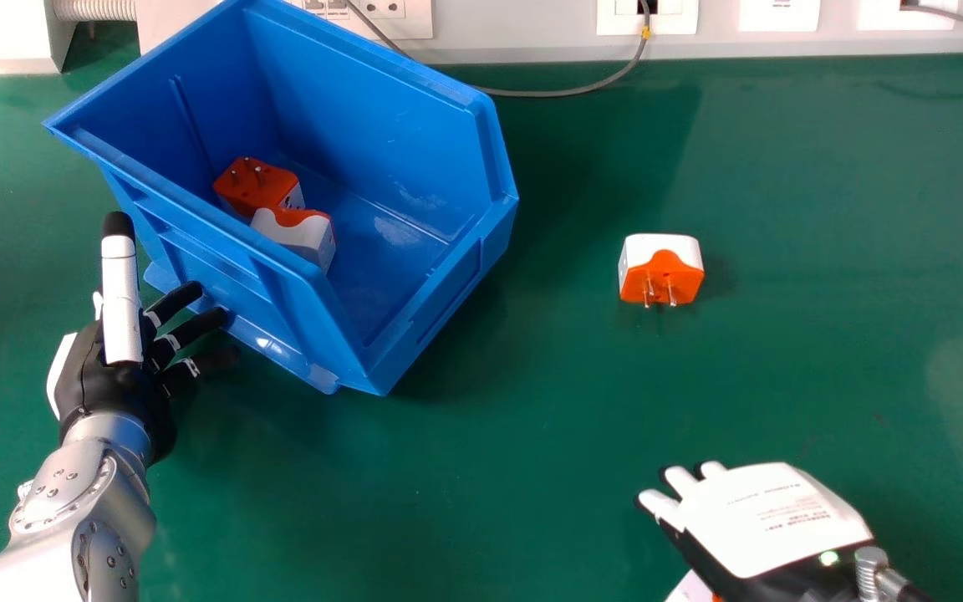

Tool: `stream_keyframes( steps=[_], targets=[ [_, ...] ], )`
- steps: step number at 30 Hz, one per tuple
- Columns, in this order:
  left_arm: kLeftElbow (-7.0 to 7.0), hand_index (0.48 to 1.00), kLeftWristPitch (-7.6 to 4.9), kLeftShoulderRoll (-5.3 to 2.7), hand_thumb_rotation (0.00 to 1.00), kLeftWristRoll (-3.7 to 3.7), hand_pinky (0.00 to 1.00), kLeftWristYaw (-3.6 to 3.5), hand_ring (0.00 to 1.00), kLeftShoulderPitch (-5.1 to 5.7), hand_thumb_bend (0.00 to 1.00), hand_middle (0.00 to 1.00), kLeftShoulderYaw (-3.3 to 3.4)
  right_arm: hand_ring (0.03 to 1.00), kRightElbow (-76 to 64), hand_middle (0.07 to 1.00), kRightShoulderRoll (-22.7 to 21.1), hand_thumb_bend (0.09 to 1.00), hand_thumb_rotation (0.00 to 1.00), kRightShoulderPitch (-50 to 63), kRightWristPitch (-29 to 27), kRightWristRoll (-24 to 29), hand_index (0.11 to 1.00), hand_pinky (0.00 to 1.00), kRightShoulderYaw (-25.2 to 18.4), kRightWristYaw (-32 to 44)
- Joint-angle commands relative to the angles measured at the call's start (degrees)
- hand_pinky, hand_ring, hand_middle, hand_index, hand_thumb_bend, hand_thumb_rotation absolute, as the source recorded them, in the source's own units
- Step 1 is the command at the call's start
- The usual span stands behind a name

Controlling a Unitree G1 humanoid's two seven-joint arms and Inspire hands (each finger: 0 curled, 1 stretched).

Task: Pick all objects and put in blue box

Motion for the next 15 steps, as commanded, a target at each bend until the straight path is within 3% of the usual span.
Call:
stream_keyframes(
  steps=[1,5,11,13,15],
  targets=[
    [-0.34,0.886,1.47,-0.23,0.94,0.15,0.65,0.04,0.73,0.86,0.86,0.83,-0.17,1.0,0.4,1.0,0.5,1.0,0.14,-0.5,0.6,-0.1,0.928,0.85,-0.6,-2.8],
    [0.42,0.886,0.98,-0.18,0.94,0.13,0.65,-0.35,0.73,0.71,0.86,0.83,-0.07,0.995,1.9,1.0,1.2,0.996,0.11,0.0,1.1,0.0,0.918,0.83,-0.6,-6.5],
    [0.78,0.886,0.89,-0.09,0.94,0.51,0.65,-0.33,0.73,0.57,0.86,0.83,-0.13,0.974,5.0,1.0,-1.0,0.976,0.08,0.1,-0.4,-0.3,0.899,0.75,0.0,-14.1],
    [0.63,0.887,1.04,-0.1,0.94,0.55,0.65,-0.24,0.73,0.55,0.86,0.83,-0.21,0.963,6.4,0.999,-2.3,0.948,0.07,-0.1,-1.6,0.0,0.892,0.71,0.0,-17.7],
    [0.18,0.887,1.3,-0.15,0.94,0.46,0.65,-0.2,0.73,0.72,0.86,0.83,-0.21,0.902,7.6,0.968,-3.2,0.81,0.03,-0.3,-2.6,0.7,0.859,0.59,-0.1,-21.3]
  ],
)
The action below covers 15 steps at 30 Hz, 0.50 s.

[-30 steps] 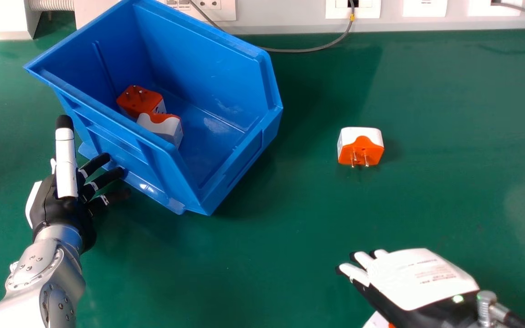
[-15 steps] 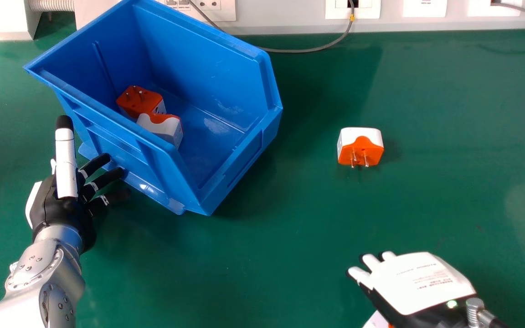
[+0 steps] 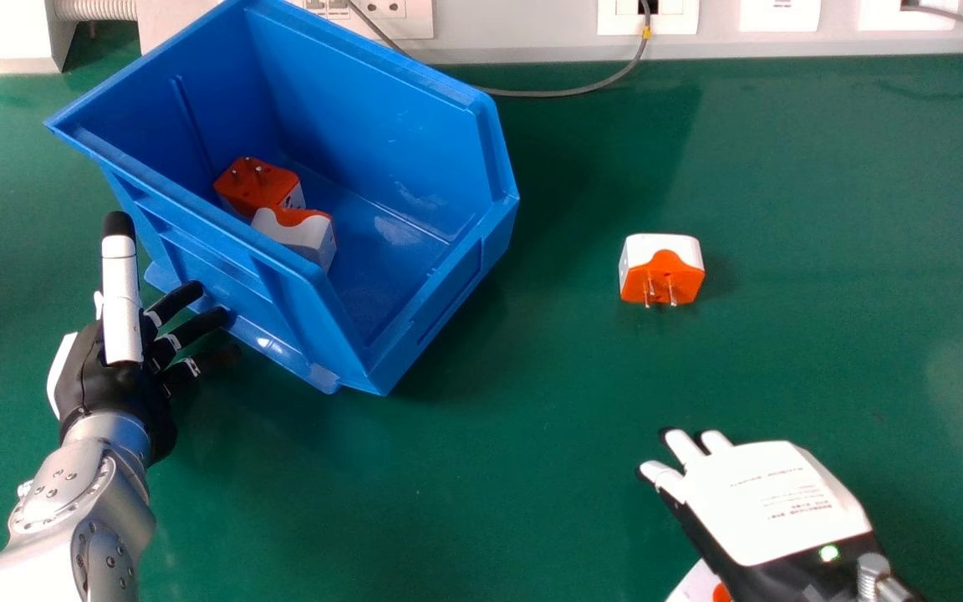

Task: Pick all objects and put in blue box

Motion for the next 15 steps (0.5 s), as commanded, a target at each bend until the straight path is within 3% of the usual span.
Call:
stream_keyframes(
  steps=[1,2,8,9,10,13,14,15],
  targets=[
    [0.13,0.888,1.28,-0.17,0.94,0.4,0.65,0.2,0.73,0.75,0.86,0.83,-0.28,0.884,0.5,0.955,-1.1,0.774,0.03,-0.5,-1.1,0.8,0.847,0.57,-0.3,-4.1],
    [-0.13,0.888,1.43,-0.19,0.94,0.28,0.64,0.17,0.73,0.82,0.86,0.83,-0.23,0.857,1.3,0.936,-1.2,0.723,0.02,-0.7,-1.4,1.5,0.831,0.53,-0.4,-5.7],
    [0.05,0.89,1.35,-0.18,0.94,0.09,0.65,-0.1,0.73,0.73,0.86,0.83,-0.03,0.758,3.8,0.862,-0.3,0.663,0.01,-1.5,-2.3,9.9,0.763,0.48,-1.8,-11.8],
    [0.03,0.89,1.32,-0.19,0.94,0.07,0.65,-0.11,0.73,0.77,0.86,0.83,0.01,0.758,4.0,0.862,-0.2,0.663,0.01,-1.5,-2.3,11.3,0.763,0.48,-1.9,-12.2],
    [0.11,0.89,1.23,-0.21,0.94,0.08,0.65,-0.13,0.73,0.78,0.86,0.83,0.03,0.715,4.0,0.819,-0.1,0.631,0.03,-1.6,-2.3,12.5,0.709,0.46,-2.0,-12.3],
    [0.13,0.89,1.25,-0.21,0.94,0.12,0.65,-0.12,0.73,0.76,0.86,0.83,0.01,0.715,3.7,0.819,-0.4,0.631,0.03,-1.8,-1.9,14.5,0.709,0.46,-2.1,-11.5],
    [0.12,0.89,1.26,-0.22,0.94,0.15,0.65,-0.1,0.73,0.74,0.86,0.83,-0.02,0.663,3.6,0.761,-0.6,0.603,0.02,-1.9,-1.8,14.8,0.676,0.43,-2.0,-11.1],
    [0.05,0.89,1.28,-0.23,0.94,0.18,0.65,-0.08,0.73,0.76,0.86,0.83,-0.04,0.663,3.4,0.761,-0.8,0.603,0.02,-2.0,-1.8,15.0,0.676,0.43,-2.0,-10.9]
  ],
)
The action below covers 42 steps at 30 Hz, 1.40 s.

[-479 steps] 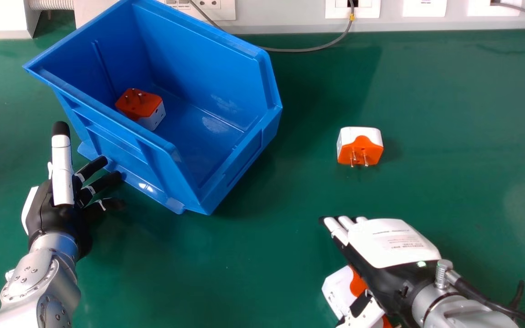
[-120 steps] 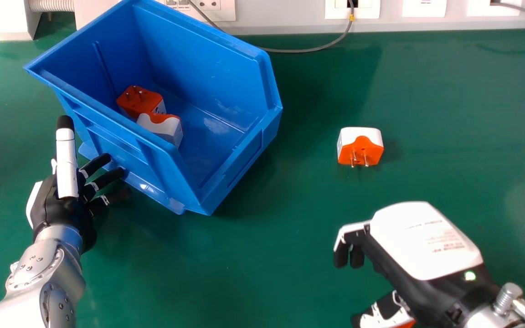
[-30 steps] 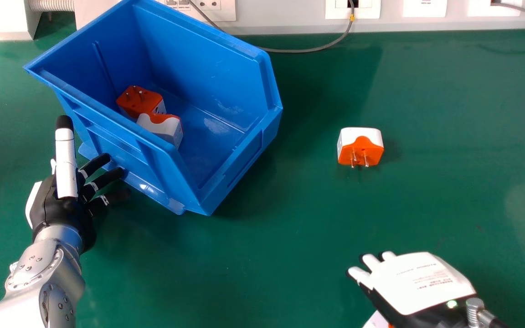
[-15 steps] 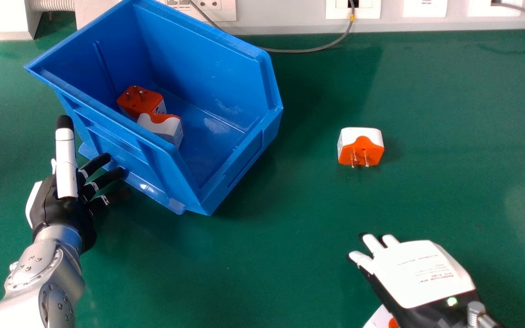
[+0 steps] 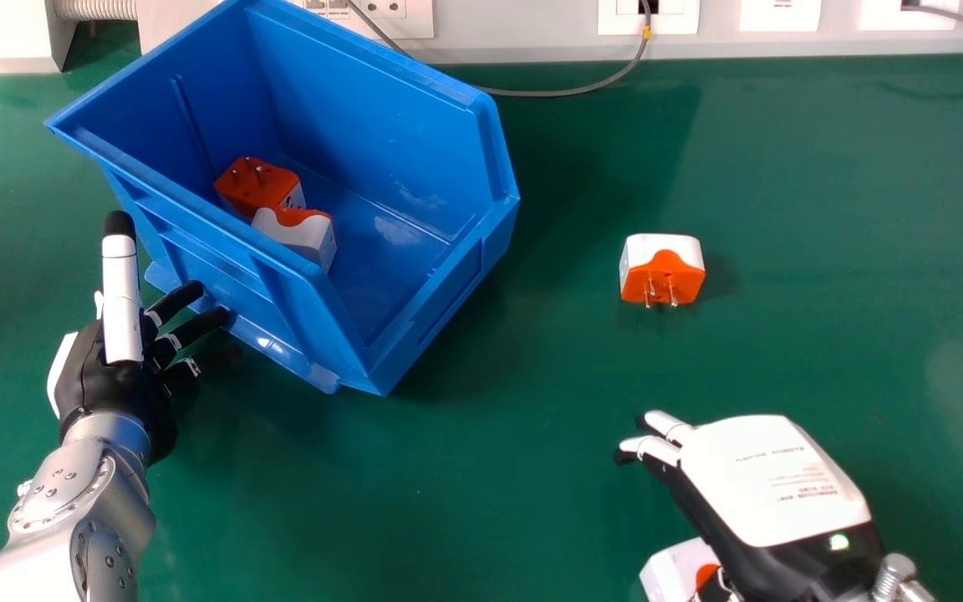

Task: Pick all objects and put in blue box

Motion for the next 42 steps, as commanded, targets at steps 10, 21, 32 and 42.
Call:
stream_keyframes(
  steps=[10,21,32,42],
  targets=[
    [1.16,0.891,0.39,-0.12,0.93,0.52,0.65,0.21,0.73,0.5,0.86,0.83,-0.16,0.59,-1.7,0.683,-1.8,0.562,0.01,-1.6,0.1,2.5,0.623,0.39,-0.7,0.9],
    [0.43,0.89,0.75,-0.28,0.94,0.2,0.65,0.25,0.73,0.73,0.86,0.83,-0.06,0.515,-1.8,0.604,-2.0,0.521,0.01,-1.5,-0.9,3.4,0.555,0.34,-1.0,-0.9],
    [0.8,0.89,0.53,-0.3,0.94,0.48,0.65,0.36,0.73,0.6,0.86,0.83,-0.26,0.479,-1.1,0.57,-3.1,0.501,0.0,-2.1,-3.0,4.9,0.52,0.32,-1.3,-3.6],
    [0.28,0.89,0.99,-0.48,0.94,0.25,0.65,0.63,0.73,0.58,0.86,0.83,-0.22,0.463,1.5,0.558,-3.6,0.495,0.0,-3.1,-6.0,6.6,0.502,0.32,-1.8,-9.0]
  ],
)
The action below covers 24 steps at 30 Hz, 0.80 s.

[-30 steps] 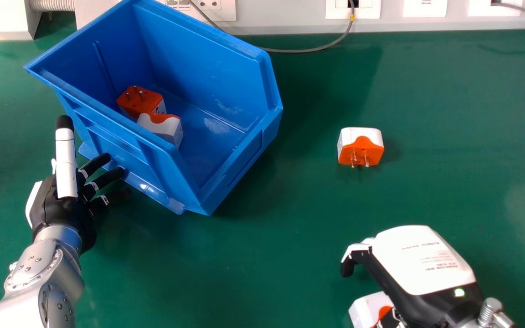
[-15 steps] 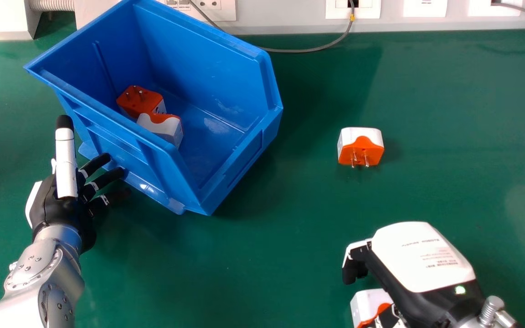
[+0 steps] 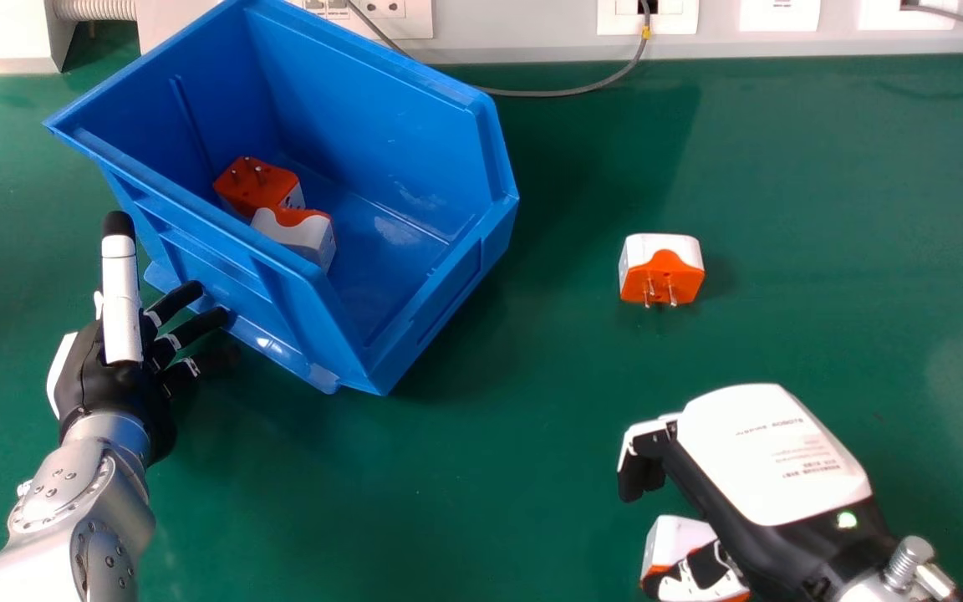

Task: Pick all objects and put in blue box

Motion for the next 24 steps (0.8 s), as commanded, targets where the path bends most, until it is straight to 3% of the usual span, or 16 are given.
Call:
stream_keyframes(
  steps=[1,8,14,19,24],
  targets=[
    [0.36,0.89,0.94,-0.48,0.94,0.25,0.65,0.26,0.73,0.55,0.86,0.83,-0.19,0.463,0.1,0.558,-0.5,0.495,0.0,-0.8,-0.8,0.8,0.502,0.32,-0.9,-2.0],
    [1.48,0.889,0.29,-0.29,0.94,0.43,0.65,0.04,0.73,0.26,0.86,0.83,-0.22,0.458,0.5,0.546,-0.3,0.496,0.0,-1.4,-0.7,1.9,0.487,0.33,-0.9,-2.4],
    [0.73,0.889,0.7,-0.38,0.94,0.56,0.65,0.42,0.73,0.49,0.86,0.83,-0.47,0.462,0.4,0.538,-0.4,0.496,0.0,-1.8,-1.3,3.8,0.482,0.35,-1.5,-3.6],
    [1.97,0.889,0.01,-0.14,0.94,0.63,0.65,0.2,0.73,0.16,0.86,0.83,-0.44,0.463,0.5,0.536,-0.2,0.497,0.0,-2.0,-3.0,5.7,0.482,0.35,-2.0,-5.0],
    [1.74,0.889,-0.02,-0.2,0.94,0.6,0.65,0.27,0.73,0.26,0.86,0.83,-0.48,0.46,-1.4,0.525,-0.1,0.497,0.0,-1.2,-0.3,2.4,0.49,0.35,-1.6,-2.4]
  ],
)
